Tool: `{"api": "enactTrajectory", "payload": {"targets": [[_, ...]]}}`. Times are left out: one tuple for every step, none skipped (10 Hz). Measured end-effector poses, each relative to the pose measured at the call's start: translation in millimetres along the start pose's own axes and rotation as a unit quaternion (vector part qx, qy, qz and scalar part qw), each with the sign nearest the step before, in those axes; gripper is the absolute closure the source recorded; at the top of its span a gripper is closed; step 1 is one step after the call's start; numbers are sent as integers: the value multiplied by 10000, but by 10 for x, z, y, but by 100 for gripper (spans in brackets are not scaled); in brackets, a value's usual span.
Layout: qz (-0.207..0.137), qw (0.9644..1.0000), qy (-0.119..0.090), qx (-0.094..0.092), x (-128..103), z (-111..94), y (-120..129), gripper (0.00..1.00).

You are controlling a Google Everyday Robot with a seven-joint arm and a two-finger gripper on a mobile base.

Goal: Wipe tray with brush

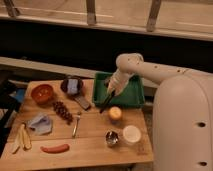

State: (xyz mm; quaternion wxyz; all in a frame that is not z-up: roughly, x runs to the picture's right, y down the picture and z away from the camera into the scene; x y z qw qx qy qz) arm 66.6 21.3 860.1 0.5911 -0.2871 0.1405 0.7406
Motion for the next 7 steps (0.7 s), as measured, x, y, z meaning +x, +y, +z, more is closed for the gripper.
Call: {"api": "enactTrajectory", "payload": {"targets": [[144, 9998, -64, 93, -50, -2, -32, 100], [293, 9992, -168, 200, -165, -7, -53, 100], [408, 9984, -267, 269, -315, -9, -45, 100], [538, 9974, -368, 315, -524, -16, -56, 100], [613, 9967, -434, 293, -726, -28, -88, 100], [625, 9967, -443, 274, -849, -43, -122, 100], [620, 9968, -472, 197, -982, -71, -134, 100]]}}
